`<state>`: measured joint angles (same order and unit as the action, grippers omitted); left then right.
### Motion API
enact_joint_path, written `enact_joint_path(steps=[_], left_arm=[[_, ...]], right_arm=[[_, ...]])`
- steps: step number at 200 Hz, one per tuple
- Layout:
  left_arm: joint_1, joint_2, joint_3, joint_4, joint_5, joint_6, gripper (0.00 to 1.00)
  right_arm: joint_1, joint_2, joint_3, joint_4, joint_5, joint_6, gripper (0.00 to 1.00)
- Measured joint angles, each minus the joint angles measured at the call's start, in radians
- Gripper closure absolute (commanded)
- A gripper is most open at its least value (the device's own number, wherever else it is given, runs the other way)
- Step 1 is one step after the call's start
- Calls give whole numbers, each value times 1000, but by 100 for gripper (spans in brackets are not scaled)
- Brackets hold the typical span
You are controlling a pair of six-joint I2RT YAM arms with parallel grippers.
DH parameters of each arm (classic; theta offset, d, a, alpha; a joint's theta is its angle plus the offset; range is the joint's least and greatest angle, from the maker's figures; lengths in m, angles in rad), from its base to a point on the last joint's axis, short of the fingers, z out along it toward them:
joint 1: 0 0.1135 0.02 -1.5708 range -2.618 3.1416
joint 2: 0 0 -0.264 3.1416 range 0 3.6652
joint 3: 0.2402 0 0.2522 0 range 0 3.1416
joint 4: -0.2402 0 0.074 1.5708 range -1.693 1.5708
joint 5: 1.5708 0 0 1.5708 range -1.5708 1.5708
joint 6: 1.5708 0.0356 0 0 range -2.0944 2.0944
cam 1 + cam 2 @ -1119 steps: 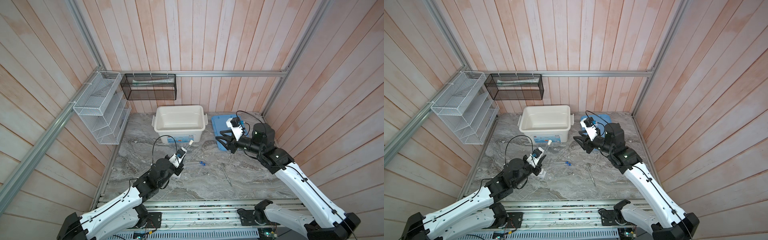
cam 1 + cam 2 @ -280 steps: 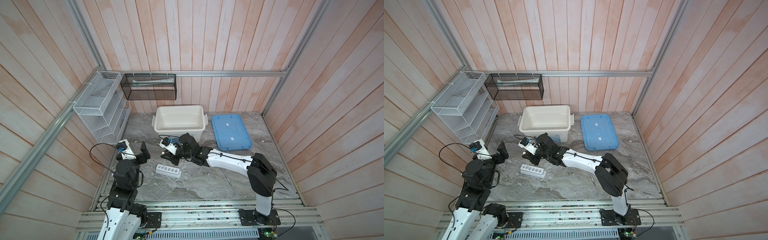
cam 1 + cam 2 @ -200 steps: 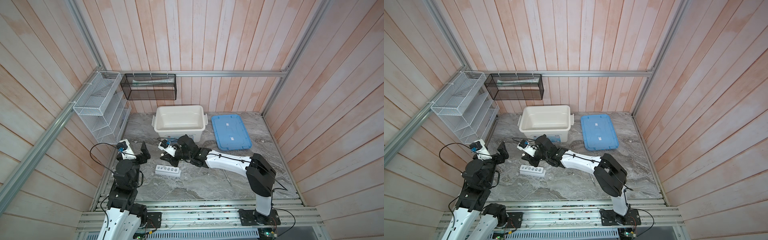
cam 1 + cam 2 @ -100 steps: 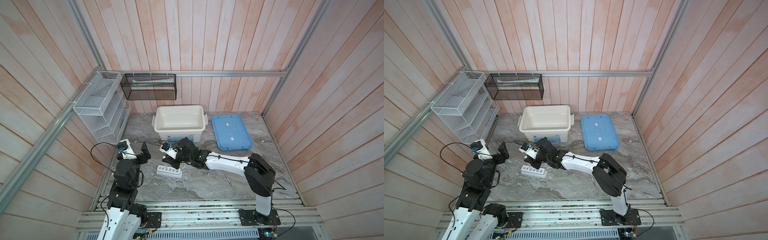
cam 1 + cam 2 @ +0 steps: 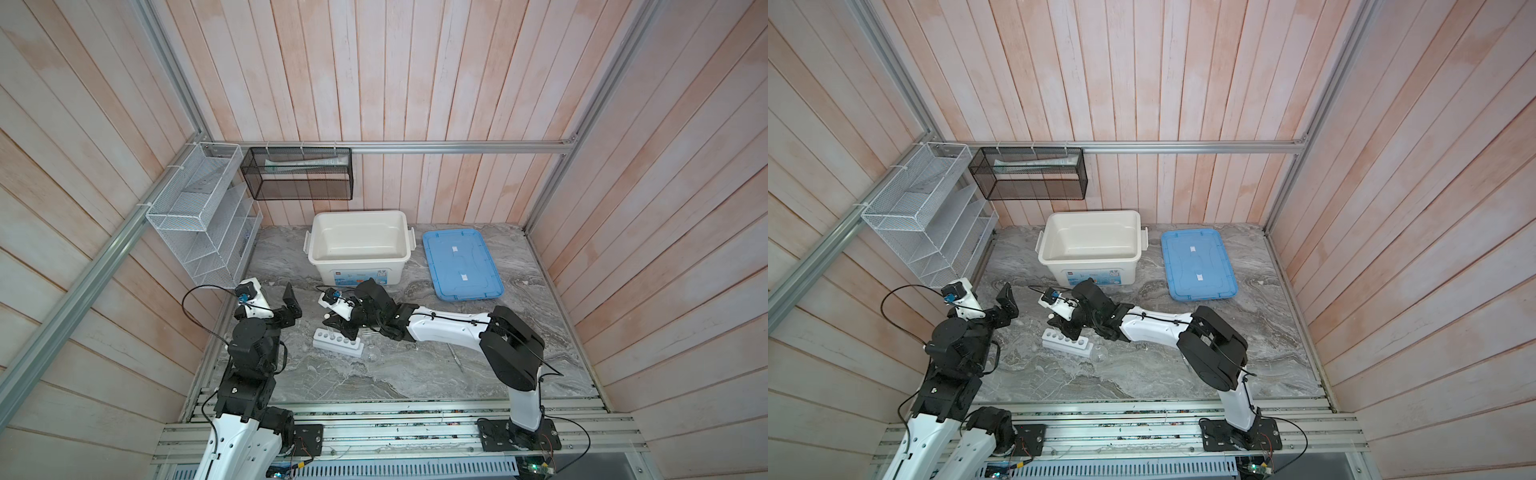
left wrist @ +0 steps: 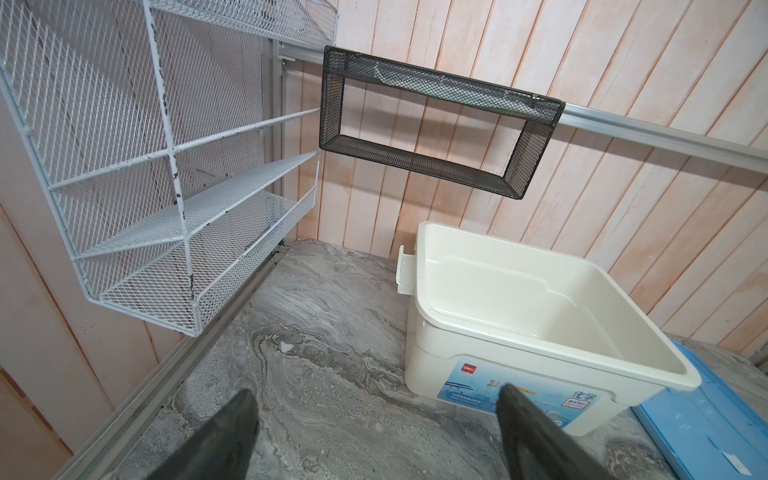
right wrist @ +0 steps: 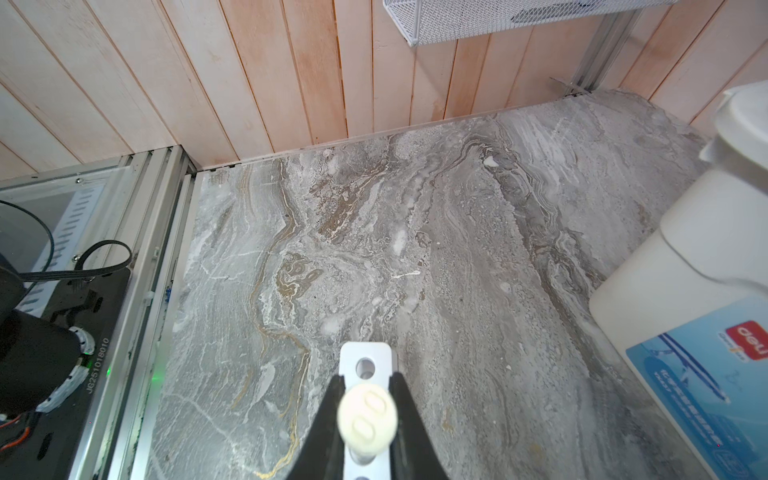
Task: Organize the chemistry lab equipment
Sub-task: 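Lower the tube into a hole of the white test tube rack with the right gripper, then open the right gripper to release the tube in the rack, then reach the left gripper to the blue-capped tubes while the right arm moves forward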
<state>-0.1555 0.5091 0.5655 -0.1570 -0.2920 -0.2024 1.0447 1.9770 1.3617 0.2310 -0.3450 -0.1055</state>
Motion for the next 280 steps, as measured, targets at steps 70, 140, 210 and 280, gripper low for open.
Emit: enact_joint_path(steps=[70,140,210,280], left_arm=[[0,1,0,0,0,2,9],[0,1,0,2,0,12,9],[0,-3,0,18,39,43,8],[0,-38,6,48,211,149,11]], right_arm=[[1,15,6,27,-4,-5,100],[2,19,10,31,-8,-21,96],[2,11,-6,19,8,-35,66],[-33,-203,-74,-35,-40,-21,63]])
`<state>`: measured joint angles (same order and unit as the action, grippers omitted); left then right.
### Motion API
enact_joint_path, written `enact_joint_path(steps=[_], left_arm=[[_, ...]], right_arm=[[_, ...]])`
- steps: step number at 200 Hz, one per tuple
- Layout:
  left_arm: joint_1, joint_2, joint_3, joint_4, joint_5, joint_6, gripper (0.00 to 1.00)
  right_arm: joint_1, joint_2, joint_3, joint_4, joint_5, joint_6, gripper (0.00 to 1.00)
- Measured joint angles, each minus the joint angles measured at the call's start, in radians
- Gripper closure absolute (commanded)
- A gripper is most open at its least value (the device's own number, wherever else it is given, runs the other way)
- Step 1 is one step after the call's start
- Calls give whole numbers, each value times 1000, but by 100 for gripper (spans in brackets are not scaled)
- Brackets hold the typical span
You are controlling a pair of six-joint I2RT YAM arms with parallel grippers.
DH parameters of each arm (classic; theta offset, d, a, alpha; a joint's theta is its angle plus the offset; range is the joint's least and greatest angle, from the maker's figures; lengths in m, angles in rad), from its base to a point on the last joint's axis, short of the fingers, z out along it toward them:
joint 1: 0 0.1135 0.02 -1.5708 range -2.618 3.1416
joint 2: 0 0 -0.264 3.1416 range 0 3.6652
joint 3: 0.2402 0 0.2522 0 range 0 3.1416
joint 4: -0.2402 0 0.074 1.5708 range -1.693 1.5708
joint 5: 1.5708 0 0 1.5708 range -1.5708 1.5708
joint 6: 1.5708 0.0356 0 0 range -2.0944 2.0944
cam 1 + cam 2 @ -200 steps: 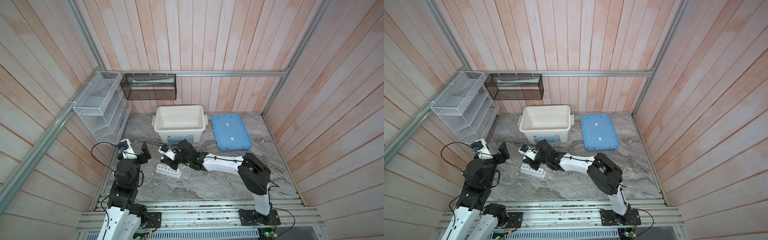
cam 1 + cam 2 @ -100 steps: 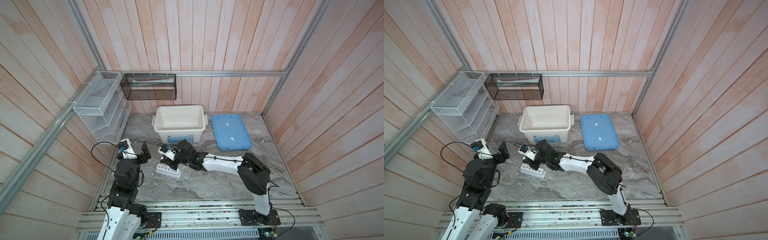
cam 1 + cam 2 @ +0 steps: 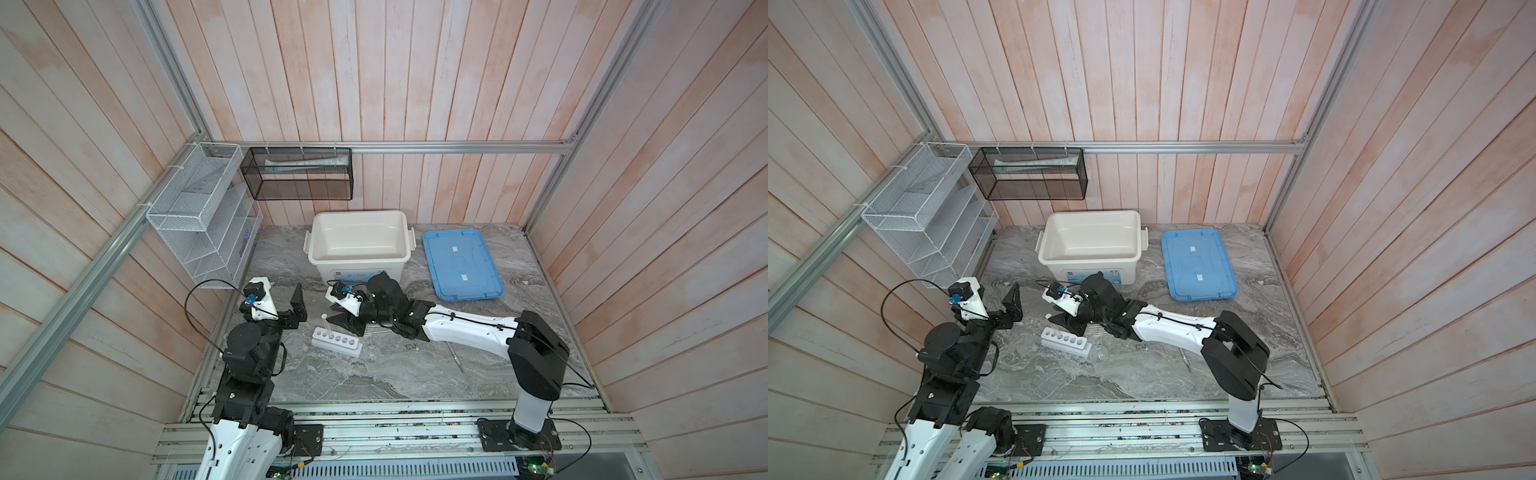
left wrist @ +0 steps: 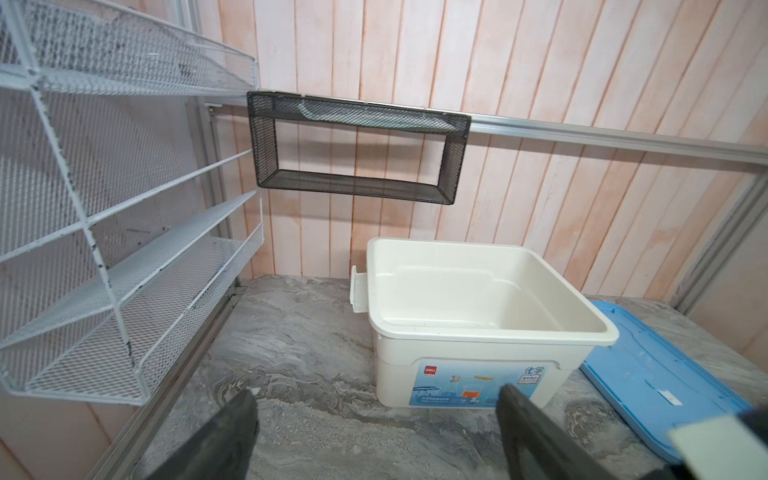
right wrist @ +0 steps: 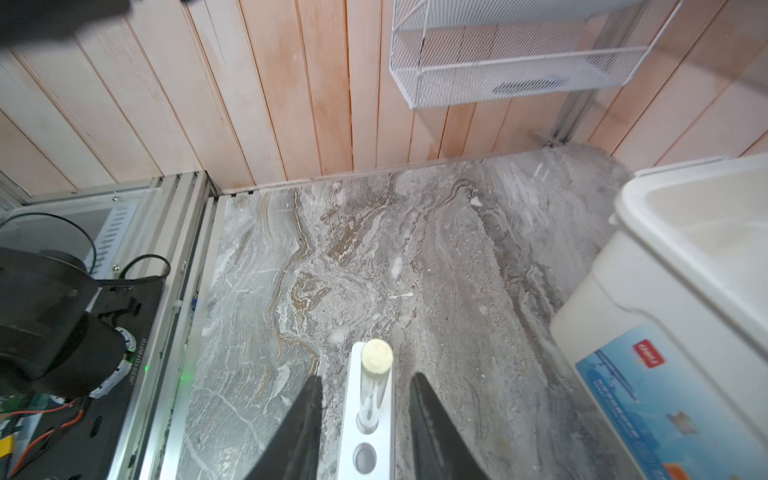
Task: Organize the chemistry lab equipment
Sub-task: 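Reach the left gripper to the blue-capped tubes while the right arm moves forward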
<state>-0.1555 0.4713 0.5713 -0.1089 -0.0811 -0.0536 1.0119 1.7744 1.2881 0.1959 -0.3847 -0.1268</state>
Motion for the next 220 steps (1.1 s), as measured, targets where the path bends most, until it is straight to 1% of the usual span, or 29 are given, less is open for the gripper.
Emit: enact_joint_path(steps=[28,42,56,72,85,93,108,120,137,156,183,220], left_arm=[[-13,53,67,-14,105,68,12],[-46,105,118,-26,146,107,13],[-116,179,183,-43,179,164,13],[-201,268,252,-91,192,228,14],[-279,380,339,-154,206,288,15],[-307,433,379,-186,215,318,16],[-365,582,472,-287,230,381,19],[-398,681,525,-354,230,425,24],[-439,802,575,-435,224,476,25],[-481,915,607,-499,187,534,26],[-523,1026,624,-546,122,599,27],[-530,1126,636,-557,61,657,29]], right_arm=[[-79,-169,-90,-9,-30,32,63],[-134,-262,-150,-14,-29,51,63],[-196,-359,-218,-22,-19,74,63],[-262,-463,-288,-34,-6,98,63],[-307,-536,-334,-45,0,119,63],[-332,-575,-357,-53,5,129,63],[-381,-652,-399,-68,12,151,63],[-409,-706,-431,-79,19,162,63],[-436,-764,-465,-94,22,177,63],[-466,-816,-499,-103,22,190,63],[-510,-866,-534,-110,22,209,63],[-572,-912,-576,-105,3,232,63]])
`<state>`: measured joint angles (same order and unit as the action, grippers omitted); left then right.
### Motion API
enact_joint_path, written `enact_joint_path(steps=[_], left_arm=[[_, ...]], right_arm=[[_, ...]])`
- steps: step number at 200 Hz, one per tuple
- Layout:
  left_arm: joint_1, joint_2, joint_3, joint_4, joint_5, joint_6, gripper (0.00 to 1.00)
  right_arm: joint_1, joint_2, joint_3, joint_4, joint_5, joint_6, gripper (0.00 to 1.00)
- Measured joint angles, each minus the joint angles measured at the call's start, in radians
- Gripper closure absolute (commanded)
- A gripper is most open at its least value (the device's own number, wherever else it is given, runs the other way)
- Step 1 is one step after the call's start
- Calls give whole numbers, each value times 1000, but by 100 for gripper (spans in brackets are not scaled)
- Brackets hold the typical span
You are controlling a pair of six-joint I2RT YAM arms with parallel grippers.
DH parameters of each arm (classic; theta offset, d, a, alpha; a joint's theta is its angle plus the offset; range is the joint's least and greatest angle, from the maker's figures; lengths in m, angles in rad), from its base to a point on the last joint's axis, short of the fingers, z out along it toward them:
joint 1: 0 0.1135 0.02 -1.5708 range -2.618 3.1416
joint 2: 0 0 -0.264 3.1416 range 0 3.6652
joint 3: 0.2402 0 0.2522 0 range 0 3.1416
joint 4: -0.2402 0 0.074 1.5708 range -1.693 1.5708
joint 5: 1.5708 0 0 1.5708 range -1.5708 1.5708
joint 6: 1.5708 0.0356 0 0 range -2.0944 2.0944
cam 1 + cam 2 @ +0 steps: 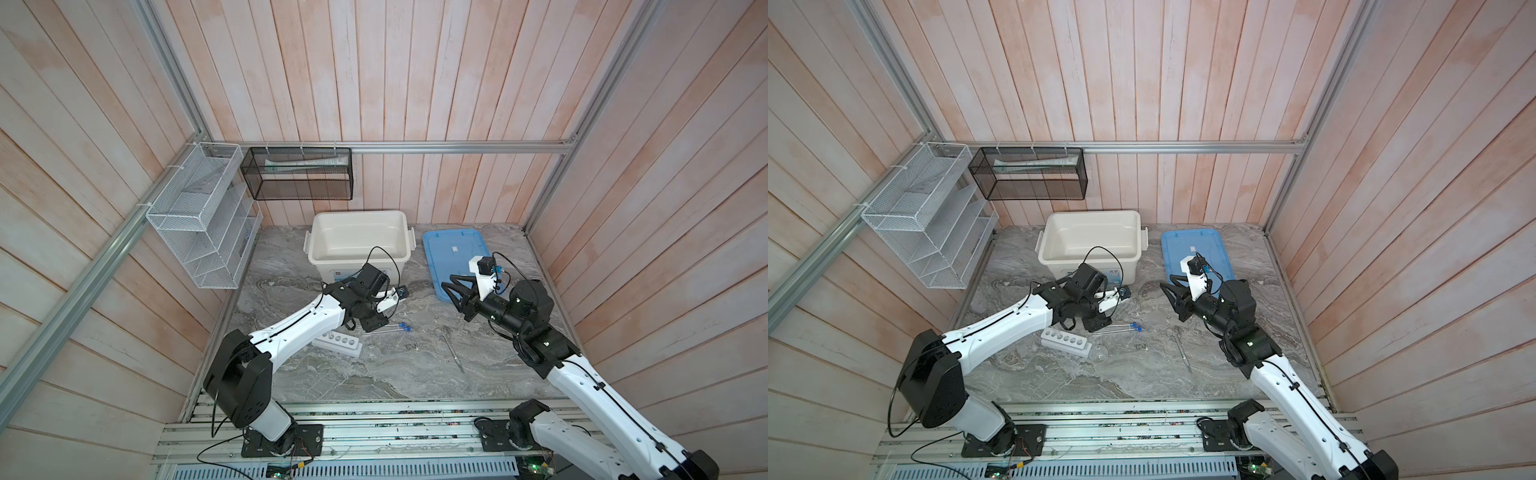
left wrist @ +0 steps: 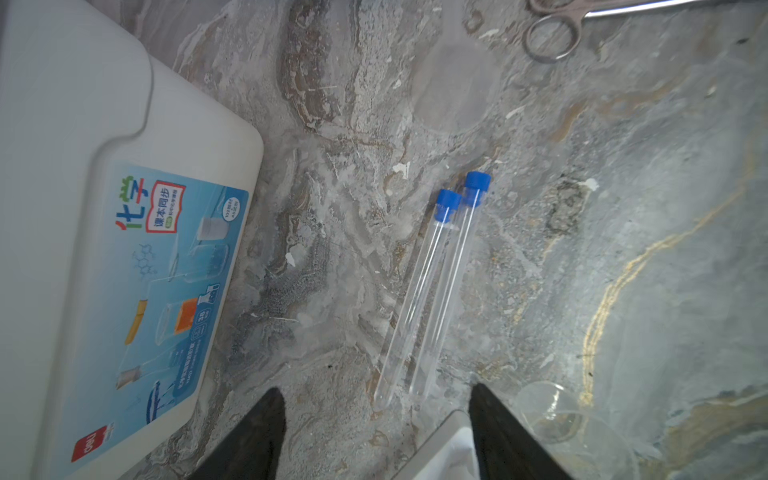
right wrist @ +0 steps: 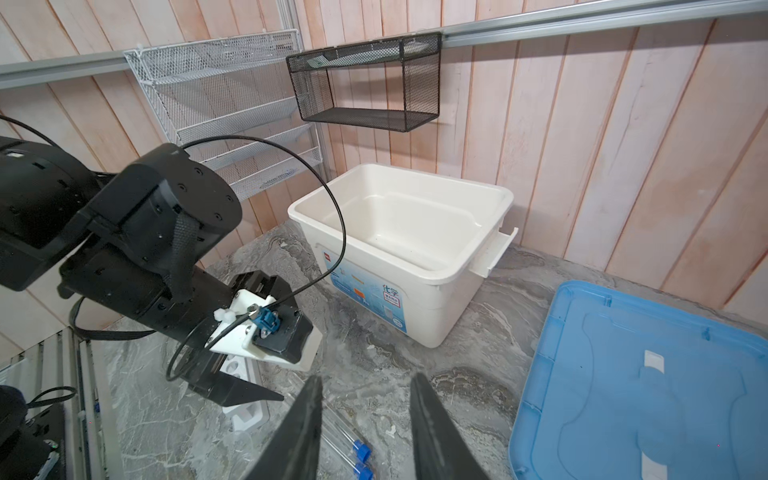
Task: Organize the chemistry lab equipment
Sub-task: 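Reach the left gripper to the blue-capped tubes while the right arm moves forward, then lower the left gripper and grasp one blue-capped glass test tube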
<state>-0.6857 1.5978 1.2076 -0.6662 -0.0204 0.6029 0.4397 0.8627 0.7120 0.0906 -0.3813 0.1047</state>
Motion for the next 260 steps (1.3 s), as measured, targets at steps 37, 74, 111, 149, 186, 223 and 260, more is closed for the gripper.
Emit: enact_joint_path(steps=[37,74,111,149,186,223,260], left_arm=[[0,87,35,0,-19,30,34],[0,166,39,4,-21,57,36],[5,185,39,6,-26,75,42],[7,213,40,24,-40,90,45],[7,241,43,31,-40,90,46],[7,248,50,36,-40,90,46],[7,249,50,38,-39,90,46]], right_arm=[[-50,10,-14,10,-51,24,63],[-63,19,-18,30,-83,42,63],[-76,22,-30,47,-101,53,63],[-84,33,-31,60,-119,60,64],[-90,33,-47,70,-123,67,63],[-95,33,-53,77,-134,75,63],[-98,33,-59,85,-141,79,64]])
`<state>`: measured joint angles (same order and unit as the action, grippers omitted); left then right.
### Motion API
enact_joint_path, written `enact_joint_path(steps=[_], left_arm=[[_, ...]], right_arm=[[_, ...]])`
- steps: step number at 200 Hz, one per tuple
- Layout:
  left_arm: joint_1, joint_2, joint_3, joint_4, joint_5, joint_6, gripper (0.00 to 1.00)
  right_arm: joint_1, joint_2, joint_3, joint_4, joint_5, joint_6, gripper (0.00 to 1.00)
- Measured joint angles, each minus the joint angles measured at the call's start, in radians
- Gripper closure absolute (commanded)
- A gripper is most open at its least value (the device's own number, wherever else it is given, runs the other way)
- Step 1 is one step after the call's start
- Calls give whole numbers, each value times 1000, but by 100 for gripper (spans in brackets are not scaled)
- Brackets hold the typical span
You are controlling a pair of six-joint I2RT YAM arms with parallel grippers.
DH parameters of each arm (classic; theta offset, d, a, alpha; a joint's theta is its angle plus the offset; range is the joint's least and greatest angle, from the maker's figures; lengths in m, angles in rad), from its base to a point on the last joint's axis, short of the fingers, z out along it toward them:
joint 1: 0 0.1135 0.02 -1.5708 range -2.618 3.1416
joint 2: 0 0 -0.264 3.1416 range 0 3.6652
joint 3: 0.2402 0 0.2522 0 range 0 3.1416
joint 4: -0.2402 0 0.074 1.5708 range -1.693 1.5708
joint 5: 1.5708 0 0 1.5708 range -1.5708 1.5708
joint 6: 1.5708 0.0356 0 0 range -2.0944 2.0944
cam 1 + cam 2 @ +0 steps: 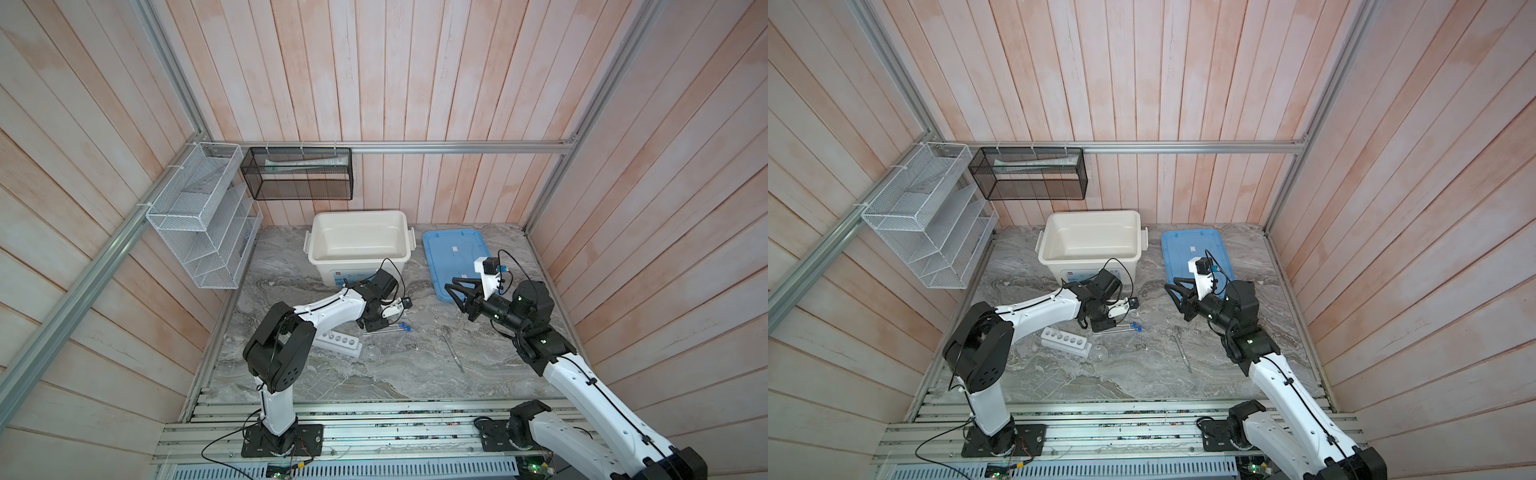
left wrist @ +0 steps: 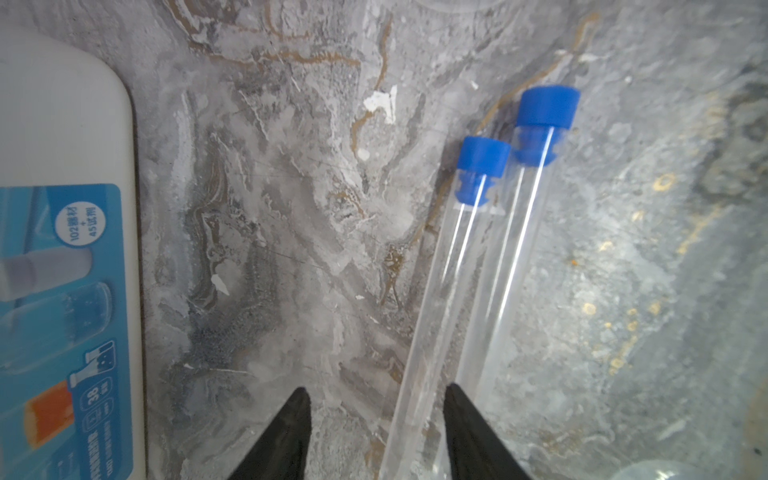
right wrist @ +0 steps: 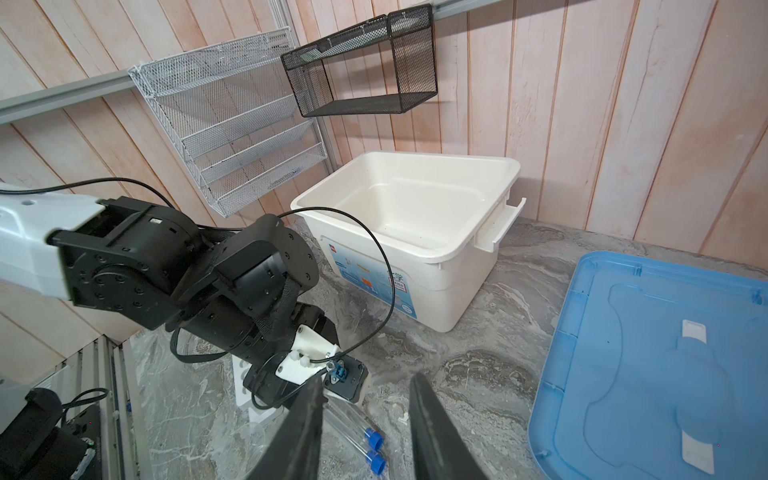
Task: Organize the chemistry lab equipment
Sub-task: 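Lower the left gripper and grasp one blue-capped glass test tube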
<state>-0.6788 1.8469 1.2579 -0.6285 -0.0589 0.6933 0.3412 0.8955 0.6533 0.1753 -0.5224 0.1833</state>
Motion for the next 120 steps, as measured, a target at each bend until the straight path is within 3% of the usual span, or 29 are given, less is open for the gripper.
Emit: enact_joint_path(steps=[120], left_arm=[[0,36,1,8,2,3,49]], right_arm=[[-5,0,-5,12,-4,4,64]])
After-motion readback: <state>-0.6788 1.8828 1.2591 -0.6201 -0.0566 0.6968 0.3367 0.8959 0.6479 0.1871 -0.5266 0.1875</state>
